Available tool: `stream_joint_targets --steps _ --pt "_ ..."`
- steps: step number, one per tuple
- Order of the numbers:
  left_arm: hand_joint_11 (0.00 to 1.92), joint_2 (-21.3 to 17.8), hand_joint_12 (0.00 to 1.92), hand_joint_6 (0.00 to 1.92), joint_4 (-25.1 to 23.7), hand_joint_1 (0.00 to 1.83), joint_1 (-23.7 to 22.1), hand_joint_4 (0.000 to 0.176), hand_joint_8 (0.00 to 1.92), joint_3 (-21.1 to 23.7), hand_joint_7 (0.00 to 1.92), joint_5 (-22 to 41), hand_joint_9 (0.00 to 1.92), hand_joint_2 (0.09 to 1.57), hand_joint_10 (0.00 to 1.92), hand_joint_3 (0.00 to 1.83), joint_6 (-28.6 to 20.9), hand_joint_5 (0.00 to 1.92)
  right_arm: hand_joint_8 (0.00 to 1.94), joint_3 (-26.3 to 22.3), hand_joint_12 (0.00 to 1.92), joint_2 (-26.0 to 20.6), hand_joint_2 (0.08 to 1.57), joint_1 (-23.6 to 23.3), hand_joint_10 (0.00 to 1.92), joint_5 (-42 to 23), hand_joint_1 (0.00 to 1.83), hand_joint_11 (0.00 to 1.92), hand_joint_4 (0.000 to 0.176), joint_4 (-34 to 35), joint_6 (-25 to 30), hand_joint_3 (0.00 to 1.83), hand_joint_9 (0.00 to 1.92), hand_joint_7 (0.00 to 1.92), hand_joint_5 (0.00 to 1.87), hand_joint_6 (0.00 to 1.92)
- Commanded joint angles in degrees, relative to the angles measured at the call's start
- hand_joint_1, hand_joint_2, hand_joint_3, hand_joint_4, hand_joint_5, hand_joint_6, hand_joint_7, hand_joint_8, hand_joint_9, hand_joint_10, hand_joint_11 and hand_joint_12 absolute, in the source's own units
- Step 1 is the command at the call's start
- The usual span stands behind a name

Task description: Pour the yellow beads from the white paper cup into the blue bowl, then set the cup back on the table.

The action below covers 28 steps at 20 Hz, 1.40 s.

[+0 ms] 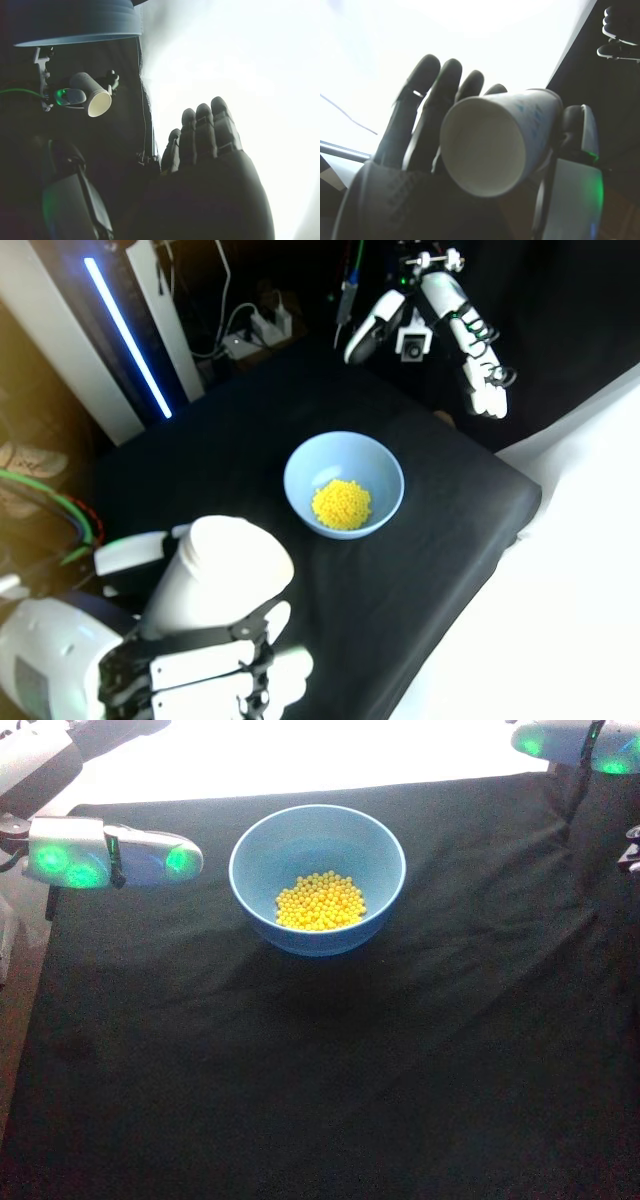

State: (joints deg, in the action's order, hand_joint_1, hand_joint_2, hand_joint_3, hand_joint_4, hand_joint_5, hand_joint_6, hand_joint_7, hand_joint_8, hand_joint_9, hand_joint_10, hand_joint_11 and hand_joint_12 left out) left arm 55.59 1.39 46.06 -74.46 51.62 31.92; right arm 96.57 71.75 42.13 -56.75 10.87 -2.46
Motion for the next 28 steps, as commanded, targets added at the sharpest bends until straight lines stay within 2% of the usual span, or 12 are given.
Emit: stream_joint_targets --steps 1,3,7,8,10,13,14,17,21,23,26,28 --pt "0.00 0.05 0.37 0.00 1.35 0.53 -0.54 0.123 0.00 0.03 0.19 7.07 0.16 0.77 0.00 0.00 -0.46 0.00 0.00 0.07 1.16 -0.26 1.12 -0.11 0.00 -7.12 1.15 0.28 0.000 1.54 0.64 0.00 0.73 0.84 0.97 0.98" --pt "0.00 0.06 0.29 0.00 1.35 0.52 -0.51 0.140 0.00 0.03 0.16 7.07 0.14 0.79 0.00 0.00 -0.46 0.00 0.00 0.07 1.11 -0.26 1.11 0.00 0.00 -7.12 1.14 0.23 0.000 1.54 0.64 0.00 0.66 0.80 0.99 0.96" --pt "0.00 0.07 0.22 0.00 1.34 0.54 -0.46 0.140 0.00 0.03 0.15 7.05 0.10 0.80 0.00 0.00 -0.46 0.00 0.00 0.05 1.07 -0.28 1.09 0.50 0.01 -7.11 1.13 0.35 0.000 1.54 0.64 0.00 0.68 0.81 1.04 0.88" --pt "0.00 0.08 0.22 0.00 1.33 0.54 -0.46 0.132 0.00 0.02 0.15 7.03 0.09 0.80 0.00 0.00 -0.46 0.00 0.00 0.05 1.08 -0.29 1.08 0.61 0.01 -7.10 1.13 0.33 0.000 1.54 0.64 0.00 0.68 0.81 1.05 0.86" --pt "0.00 0.08 0.15 0.00 1.31 0.53 -0.46 0.142 0.00 0.01 0.15 7.02 0.08 0.80 0.00 0.00 -0.46 0.00 0.01 0.05 1.10 -0.29 1.08 0.69 0.02 -7.10 1.12 0.36 0.000 1.54 0.64 0.00 0.72 0.83 1.07 0.84" --pt "0.00 0.08 0.18 0.00 1.29 0.52 -0.46 0.091 0.00 -0.01 0.18 6.99 0.12 0.78 0.01 0.00 -0.46 0.00 0.00 0.07 1.20 -0.30 1.14 0.75 0.02 -7.10 1.10 0.36 0.000 1.54 0.64 0.00 0.74 0.84 0.94 1.04" --pt "0.00 0.08 0.08 0.00 1.29 0.52 -0.46 0.088 0.00 0.00 0.19 7.00 0.11 0.77 0.00 0.00 -0.46 0.00 0.00 0.07 1.27 -0.28 1.15 0.80 0.02 -7.10 1.11 0.34 0.000 1.66 0.64 0.00 0.75 0.85 0.92 1.06" --pt "0.02 0.09 0.08 0.00 1.27 0.50 -0.46 0.070 0.00 0.01 0.18 6.99 0.12 0.77 0.00 0.00 -0.46 0.00 0.00 0.06 1.25 -0.21 1.14 1.75 0.01 -7.11 1.15 0.32 0.000 2.53 0.64 0.00 0.74 0.84 0.94 1.04" --pt "0.00 0.06 0.05 0.00 1.23 0.50 -0.41 0.091 0.00 -0.01 0.19 6.92 0.12 0.77 0.01 0.00 -0.45 0.00 0.00 -0.02 1.06 -0.36 1.13 3.39 0.00 -7.11 1.15 0.37 0.000 3.70 0.68 0.00 0.68 0.79 0.94 1.05" --pt "0.01 0.08 0.04 0.00 1.24 0.50 -0.41 0.098 0.00 0.01 0.18 6.95 0.10 0.77 0.00 0.00 -0.46 0.00 0.00 -0.27 1.14 -0.57 1.13 4.02 0.00 -7.12 1.14 0.26 0.000 4.15 0.68 0.00 0.64 0.79 0.94 1.06" --pt "0.01 0.08 0.05 0.00 1.27 0.49 -0.34 0.083 0.01 0.02 0.19 6.98 0.12 0.77 0.01 0.00 -0.47 0.00 0.00 -0.43 1.20 -0.57 1.12 4.52 0.00 -7.12 1.10 0.21 0.000 4.47 0.69 0.00 0.63 0.80 0.97 1.01" --pt "0.04 0.08 0.06 0.00 1.27 0.49 -0.34 0.090 0.00 0.02 0.19 6.99 0.11 0.78 0.00 0.00 -0.50 0.00 0.00 -0.47 1.16 -0.50 1.11 4.70 0.00 -7.12 1.09 0.23 0.000 4.50 0.71 0.00 0.63 0.81 0.98 0.99"
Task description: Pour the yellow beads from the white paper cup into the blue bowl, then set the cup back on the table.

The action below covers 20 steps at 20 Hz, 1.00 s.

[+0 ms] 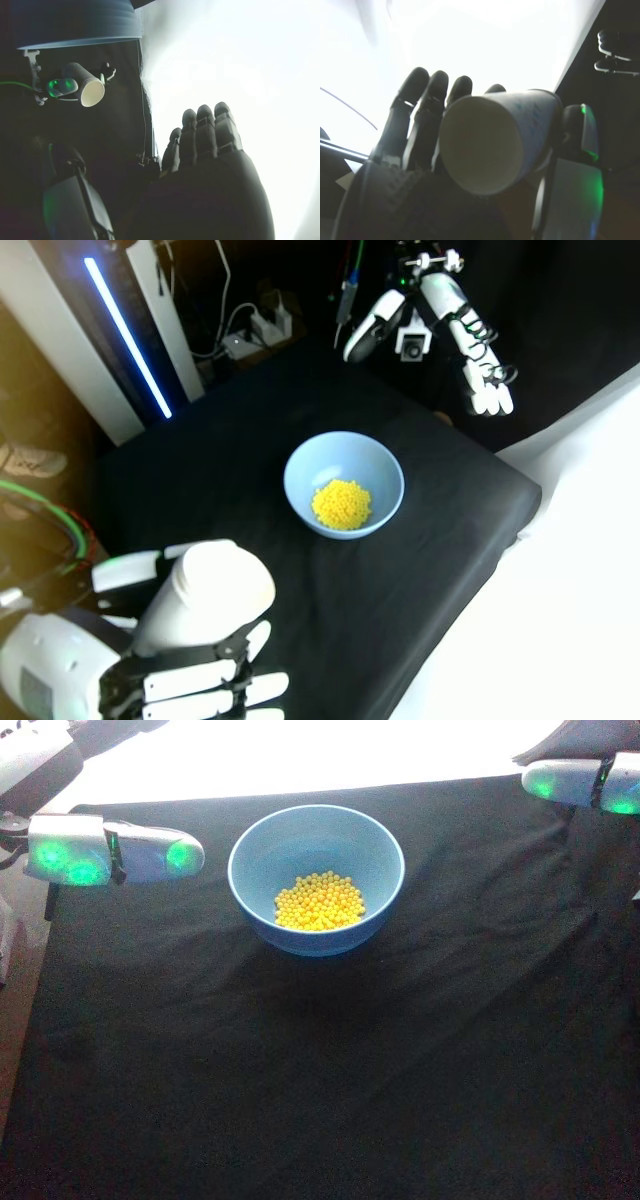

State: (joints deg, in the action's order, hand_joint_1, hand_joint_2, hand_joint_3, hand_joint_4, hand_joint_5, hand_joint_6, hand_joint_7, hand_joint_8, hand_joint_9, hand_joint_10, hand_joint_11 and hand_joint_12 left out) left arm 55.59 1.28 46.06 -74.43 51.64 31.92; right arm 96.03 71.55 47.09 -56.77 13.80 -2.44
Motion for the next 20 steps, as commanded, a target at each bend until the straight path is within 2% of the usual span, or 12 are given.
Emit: stream_joint_targets --steps 1,2,3,4,5,6,7,8,10,12,17,20 --pt "0.06 0.08 0.08 0.00 1.38 0.50 -0.34 0.103 0.00 0.00 0.18 7.02 0.14 0.78 0.01 0.00 -0.51 0.00 0.01 0.07 1.15 -0.28 1.11 -0.23 0.01 -7.09 1.10 0.26 0.000 1.60 0.68 0.00 0.65 0.84 0.98 0.99" --pt "0.07 0.08 0.08 0.00 1.38 0.51 -0.34 0.109 0.00 0.00 0.17 7.05 0.14 0.78 0.01 0.00 -0.52 0.00 0.01 0.07 1.15 -0.26 1.11 -0.19 0.02 -7.09 1.11 0.33 0.000 1.60 0.68 0.00 0.69 0.85 0.98 1.00" --pt "0.08 0.08 0.09 0.00 1.38 0.51 -0.35 0.117 0.00 0.00 0.16 7.06 0.13 0.78 0.01 0.00 -0.53 0.00 0.79 0.07 1.13 -0.20 1.14 -0.18 0.10 -7.10 1.21 0.56 0.000 1.63 0.68 0.00 0.89 0.84 0.98 1.11" --pt "0.09 0.08 0.09 0.00 1.38 0.51 -0.35 0.111 0.00 0.00 0.15 7.10 0.14 0.78 0.01 0.00 -0.54 0.00 0.96 0.08 1.19 -0.17 1.14 -0.17 0.26 -7.11 1.22 0.67 0.000 1.65 0.68 0.00 0.99 0.88 0.99 1.12" --pt "0.08 0.08 0.10 0.00 1.39 0.51 -0.35 0.116 0.00 0.00 0.12 7.11 0.14 0.78 0.01 0.00 -0.54 0.00 1.18 0.07 1.47 -0.14 1.14 -0.17 1.05 -7.11 1.22 0.82 0.000 1.65 0.68 0.00 0.93 0.92 0.94 1.00" --pt "0.09 0.09 0.10 0.00 1.39 0.49 -0.35 0.127 0.00 0.01 0.12 7.11 0.15 0.78 0.01 0.00 -0.54 0.00 1.27 0.08 1.67 -0.08 1.14 -0.14 1.52 -7.11 1.23 0.89 0.000 1.65 0.68 0.00 0.87 0.93 0.94 0.94" --pt "0.11 0.10 0.11 0.00 1.39 0.50 -0.35 0.138 0.01 0.01 0.15 7.11 0.17 0.78 0.02 0.00 -0.56 0.00 1.54 0.08 1.86 -0.06 1.15 -0.11 1.82 -7.11 1.17 0.96 0.000 1.65 0.68 0.00 0.90 0.89 0.90 1.10" --pt "0.13 0.10 0.14 0.00 1.39 0.49 -0.34 0.144 0.00 0.01 0.17 7.14 0.19 0.77 0.01 0.00 -0.62 0.00 1.69 0.08 1.91 -0.03 1.16 -0.09 1.90 -7.11 1.15 1.02 0.000 1.65 0.68 0.01 0.91 0.85 0.88 1.18" --pt "0.13 0.10 0.14 0.00 1.39 0.51 -0.34 0.125 0.00 0.01 0.14 7.17 0.20 0.79 0.01 0.01 -0.63 0.00 1.77 0.07 1.92 -0.04 1.17 -0.03 1.92 -7.11 1.15 1.12 0.000 1.72 0.68 0.02 0.92 0.77 0.86 1.19" --pt "0.14 0.09 0.15 0.00 1.41 0.52 -0.31 0.137 0.00 0.01 0.13 7.25 0.20 0.78 0.01 0.00 -0.64 0.00 1.53 0.07 1.84 -0.11 1.14 -0.02 1.83 -7.11 1.15 0.96 0.000 1.72 0.68 0.00 0.88 0.81 0.93 1.09" --pt "0.11 0.08 0.16 0.00 1.47 0.53 -0.22 0.144 0.00 0.01 0.14 7.31 0.20 0.78 0.00 0.00 -0.69 0.00 1.04 0.07 1.34 -0.18 1.10 -0.02 0.98 -7.13 1.24 0.81 0.000 1.72 0.68 0.00 0.93 1.05 1.01 0.79" --pt "0.13 0.08 0.17 0.00 1.47 0.51 -0.19 0.130 0.00 0.02 0.15 7.33 0.21 0.79 0.00 0.00 -0.74 0.00 1.14 0.07 1.33 -0.17 1.09 0.07 0.94 -7.13 1.25 0.75 0.000 1.72 0.68 0.00 0.88 0.98 1.11 0.62"
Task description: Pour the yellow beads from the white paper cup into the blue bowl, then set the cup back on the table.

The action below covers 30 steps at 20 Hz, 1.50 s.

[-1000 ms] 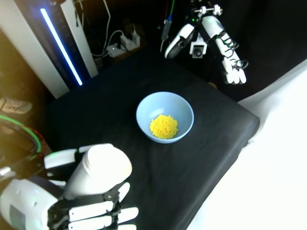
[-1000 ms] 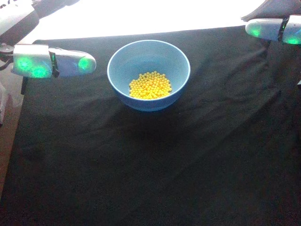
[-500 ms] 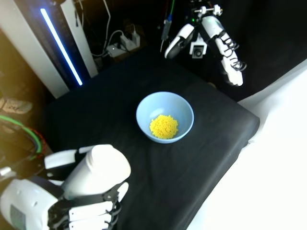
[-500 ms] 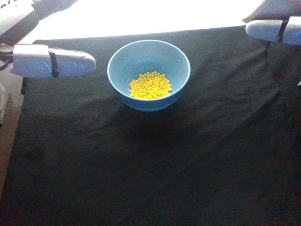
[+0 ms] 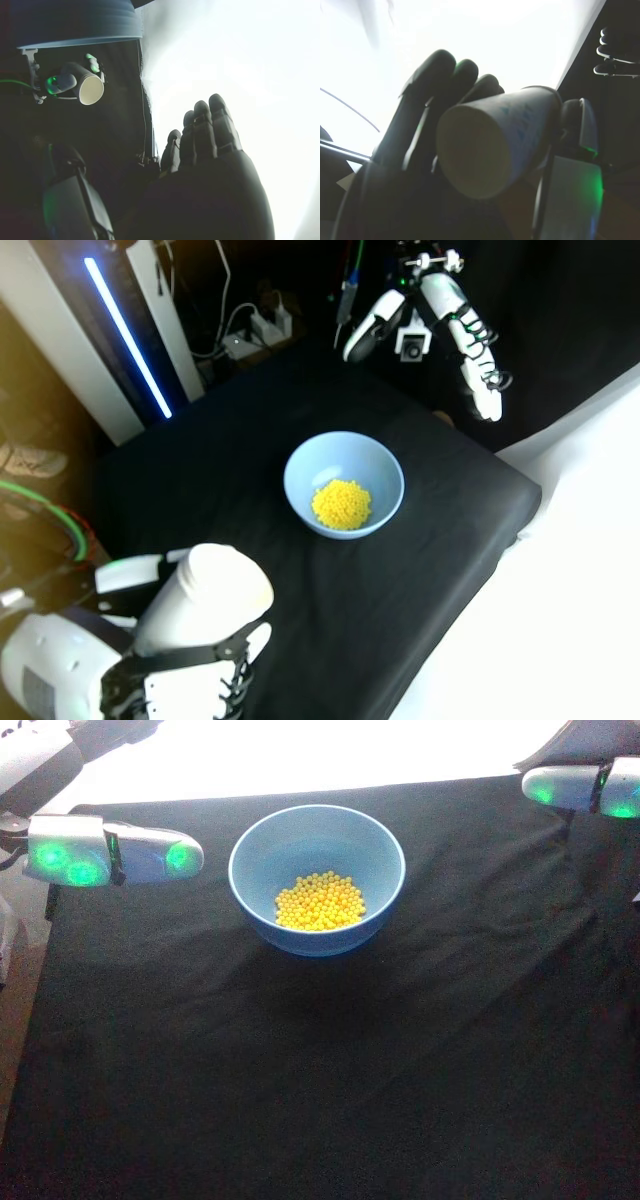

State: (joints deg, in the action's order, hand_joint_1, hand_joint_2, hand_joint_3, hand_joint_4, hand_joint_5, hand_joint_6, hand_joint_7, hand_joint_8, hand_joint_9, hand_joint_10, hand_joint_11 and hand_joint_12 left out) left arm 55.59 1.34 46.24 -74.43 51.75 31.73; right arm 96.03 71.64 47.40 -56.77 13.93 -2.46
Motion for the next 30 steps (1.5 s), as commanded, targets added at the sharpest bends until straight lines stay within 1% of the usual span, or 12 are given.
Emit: stream_joint_targets --steps 1,3,6,7,9,13,16,17,18,25,27,30 --pt "0.13 0.07 0.17 0.00 1.41 0.51 -0.35 0.130 0.00 0.02 0.15 7.22 0.21 0.79 0.00 0.00 -0.54 0.00 1.14 0.09 1.33 -0.27 1.09 -0.21 0.94 -7.13 1.25 0.75 0.000 1.59 0.71 0.00 0.88 0.98 1.11 0.62" --pt "0.11 0.07 0.27 0.00 1.45 0.52 -0.33 0.125 0.00 0.02 0.16 7.23 0.22 0.80 0.00 0.00 -0.54 0.00 1.17 0.08 1.34 -0.32 1.09 -0.12 0.98 -7.13 1.25 0.72 0.000 1.59 0.71 0.00 0.84 0.96 1.13 0.59" --pt "0.00 0.08 0.51 0.00 1.46 0.52 -0.32 0.130 0.00 0.02 0.15 7.25 0.21 0.80 0.00 0.00 -0.54 0.00 1.12 0.10 1.30 -0.32 1.14 -0.10 0.75 -7.13 1.23 0.59 0.000 1.59 0.71 0.00 0.70 0.82 1.03 1.01" --pt "0.00 0.07 0.51 0.00 1.46 0.52 -0.32 0.136 0.00 0.02 0.15 7.27 0.21 0.79 0.00 0.00 -0.54 0.00 0.63 0.11 1.27 -0.31 1.12 -0.10 0.66 -7.12 1.17 0.55 0.000 1.59 0.71 0.00 0.68 0.78 0.98 1.00" --pt "0.00 0.06 0.48 0.00 1.50 0.53 -0.32 0.136 0.01 0.02 0.15 7.32 0.20 0.79 0.00 0.00 -0.54 0.00 0.23 0.11 1.22 -0.30 1.11 -0.10 0.57 -7.12 1.13 0.59 0.000 1.59 0.71 0.00 0.74 0.91 0.98 0.98" --pt "0.00 0.08 0.50 0.00 1.54 0.53 -0.32 0.119 0.00 0.02 0.15 7.34 0.21 0.80 0.00 0.00 -0.54 0.00 0.10 0.12 1.22 -0.30 1.10 -0.10 0.56 -7.12 1.14 0.63 0.000 1.59 0.71 0.00 0.78 0.99 0.99 0.95" --pt "0.00 0.04 0.48 0.00 1.58 0.52 -0.28 0.138 0.00 0.02 0.12 7.44 0.21 0.79 0.00 0.00 -0.54 0.00 0.05 0.10 1.25 -0.31 1.10 -0.10 0.50 -7.12 1.11 0.59 0.000 1.59 0.71 0.00 0.79 1.00 1.00 0.94" --pt "0.00 0.02 0.45 0.00 1.60 0.53 -0.25 0.140 0.00 0.03 0.12 7.45 0.20 0.79 0.00 0.00 -0.54 0.00 0.01 0.10 1.22 -0.34 1.06 -0.10 0.44 -7.12 0.96 0.53 0.000 1.59 0.71 0.00 0.78 0.95 0.85 0.42" --pt "0.00 0.01 0.45 0.00 1.62 0.52 -0.22 0.136 0.00 0.03 0.11 7.45 0.20 0.79 0.00 0.00 -0.54 0.00 0.00 0.10 1.21 -0.38 1.04 -0.10 0.36 -7.12 0.80 0.46 0.000 1.58 0.71 0.00 0.73 0.90 0.81 0.13" --pt "0.00 0.05 0.47 0.00 1.68 0.52 -0.12 0.127 0.00 0.02 0.13 7.43 0.20 0.78 0.00 0.00 -0.54 0.00 0.00 0.10 1.10 -0.53 1.03 0.08 0.13 -7.12 0.30 0.33 0.002 1.46 0.71 0.00 0.66 0.69 0.56 0.00" --pt "0.00 0.05 0.48 0.00 1.68 0.52 -0.12 0.130 0.00 0.01 0.14 7.43 0.20 0.78 0.00 0.00 -0.54 0.00 0.00 0.09 1.08 -0.53 1.03 0.25 0.08 -7.12 0.16 0.29 0.045 1.46 0.71 0.00 0.61 0.62 0.46 0.00" --pt "0.00 0.06 0.46 0.00 1.68 0.53 -0.12 0.128 0.01 0.01 0.16 7.43 0.21 0.78 0.00 0.00 -0.54 0.00 0.00 0.08 1.20 -0.51 1.03 0.42 0.01 -7.12 0.22 0.21 0.051 1.47 0.71 0.00 0.57 0.58 0.40 0.00"
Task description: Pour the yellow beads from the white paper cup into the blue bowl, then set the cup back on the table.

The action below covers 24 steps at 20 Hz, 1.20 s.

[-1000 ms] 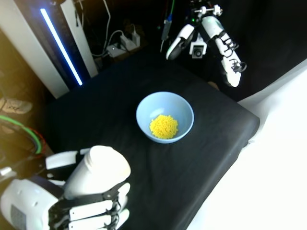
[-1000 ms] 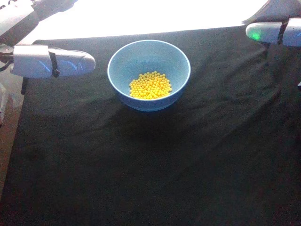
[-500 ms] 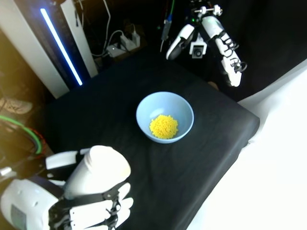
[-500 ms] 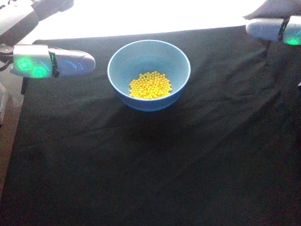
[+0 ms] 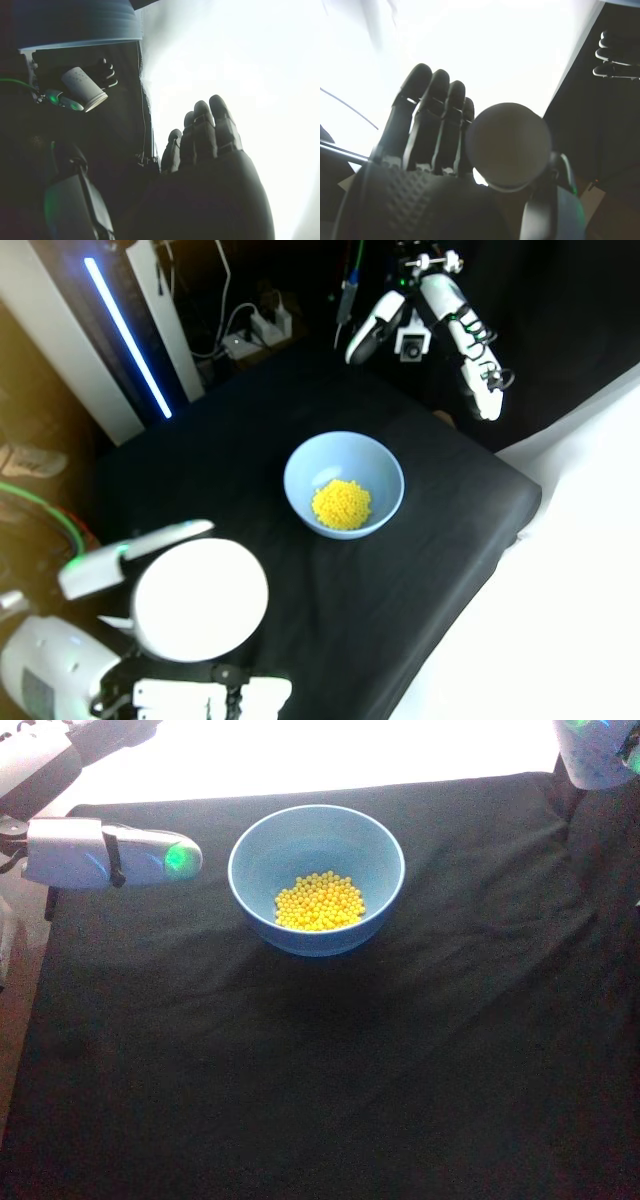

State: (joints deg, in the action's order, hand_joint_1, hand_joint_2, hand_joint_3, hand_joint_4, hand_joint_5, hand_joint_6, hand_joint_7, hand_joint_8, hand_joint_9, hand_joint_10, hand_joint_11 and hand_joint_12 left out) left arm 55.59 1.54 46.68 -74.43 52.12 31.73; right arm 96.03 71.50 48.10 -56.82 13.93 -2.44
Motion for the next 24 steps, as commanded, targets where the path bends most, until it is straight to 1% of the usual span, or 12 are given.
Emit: stream_joint_targets --steps 1,3,4,6,7,8,9,10,11,14,17,24 --pt "0.00 0.06 0.46 0.00 1.48 0.53 -0.53 0.128 0.01 0.01 0.16 7.07 0.21 0.78 0.00 0.00 -0.54 0.00 0.00 0.08 1.20 -0.37 1.03 -0.20 0.01 -7.07 0.22 0.21 0.051 1.48 0.68 0.00 0.57 0.58 0.40 0.00" --pt "0.00 0.06 0.46 0.00 1.48 0.52 -0.51 0.131 0.00 0.02 0.15 7.07 0.19 0.78 0.00 0.00 -0.54 0.00 0.00 0.10 1.26 -0.45 1.03 0.89 0.00 -7.07 0.28 0.15 0.058 1.52 0.68 0.00 0.55 0.55 0.37 0.00" --pt "0.00 0.10 0.46 0.00 1.47 0.51 -0.52 0.132 0.00 0.01 0.15 7.01 0.19 0.79 0.00 0.00 -0.54 0.00 0.00 0.10 1.36 -0.49 0.99 1.59 0.00 -7.06 0.23 0.02 0.113 1.83 0.68 0.00 0.40 0.42 0.24 0.00" --pt "0.00 0.12 0.49 0.00 1.47 0.51 -0.52 0.132 0.00 0.01 0.15 6.88 0.20 0.79 0.00 0.00 -0.54 0.00 0.00 0.08 1.32 -0.50 0.95 3.76 0.00 -7.06 0.13 0.00 0.169 3.59 0.67 0.00 0.28 0.31 0.13 0.00" --pt "0.00 0.10 0.49 0.00 1.47 0.51 -0.46 0.132 0.00 0.01 0.15 6.83 0.20 0.79 0.00 0.00 -0.54 0.00 0.00 0.08 1.32 -0.36 0.95 4.47 0.00 -7.06 0.13 0.00 0.169 4.37 0.67 0.00 0.28 0.31 0.13 0.00" --pt "0.00 0.10 0.48 0.00 1.52 0.51 -0.37 0.143 0.00 0.01 0.13 6.85 0.20 0.79 0.00 0.00 -0.54 0.00 0.00 0.11 0.95 -0.30 0.93 4.92 0.01 -7.06 0.04 0.00 0.176 4.89 0.67 0.00 0.21 0.28 0.08 0.01" --pt "0.00 0.12 0.48 0.00 1.58 0.51 -0.32 0.143 0.00 0.02 0.13 6.87 0.20 0.79 0.00 0.00 -0.54 0.00 0.00 0.11 0.95 -0.21 0.93 5.22 0.01 -7.06 0.04 0.00 0.176 5.35 0.67 0.00 0.21 0.28 0.08 0.01" --pt "0.00 0.15 0.46 0.00 1.62 0.52 -0.28 0.151 0.00 0.03 0.13 6.92 0.20 0.78 0.00 0.00 -0.54 0.00 0.00 0.25 0.57 0.14 0.91 5.36 0.02 -7.06 0.00 0.00 0.176 5.61 0.67 0.00 0.15 0.25 0.04 0.01" --pt "0.00 0.17 0.48 0.00 1.66 0.51 -0.26 0.149 0.00 0.04 0.14 6.99 0.19 0.78 0.00 0.00 -0.54 0.00 0.00 0.46 0.47 0.43 0.89 5.38 0.01 -7.07 0.00 0.00 0.176 5.61 0.64 0.00 0.14 0.24 0.05 0.01" --pt "0.00 0.20 0.52 0.00 1.82 0.51 -0.08 0.116 0.00 0.10 0.15 7.14 0.21 0.80 0.01 0.00 -0.54 0.00 0.00 1.48 0.44 1.93 0.87 5.42 0.00 -7.07 0.00 0.00 0.176 5.62 0.63 0.00 0.11 0.22 0.04 0.00" --pt "0.00 0.28 0.52 0.00 2.35 0.49 0.50 0.124 0.00 0.21 0.00 7.69 0.20 0.81 0.01 0.01 -0.54 0.00 0.00 2.86 0.48 3.73 0.84 5.54 0.00 -7.07 0.00 0.00 0.176 5.62 0.63 0.00 0.12 0.22 0.02 0.00" --pt "0.00 0.20 0.58 0.00 3.33 0.49 2.05 0.168 0.00 0.39 0.11 9.14 0.21 0.83 0.00 0.00 -0.57 0.00 0.00 3.86 0.48 5.68 0.77 7.23 0.00 -7.07 0.00 0.00 0.176 7.01 0.63 0.00 0.15 0.23 0.01 0.00"
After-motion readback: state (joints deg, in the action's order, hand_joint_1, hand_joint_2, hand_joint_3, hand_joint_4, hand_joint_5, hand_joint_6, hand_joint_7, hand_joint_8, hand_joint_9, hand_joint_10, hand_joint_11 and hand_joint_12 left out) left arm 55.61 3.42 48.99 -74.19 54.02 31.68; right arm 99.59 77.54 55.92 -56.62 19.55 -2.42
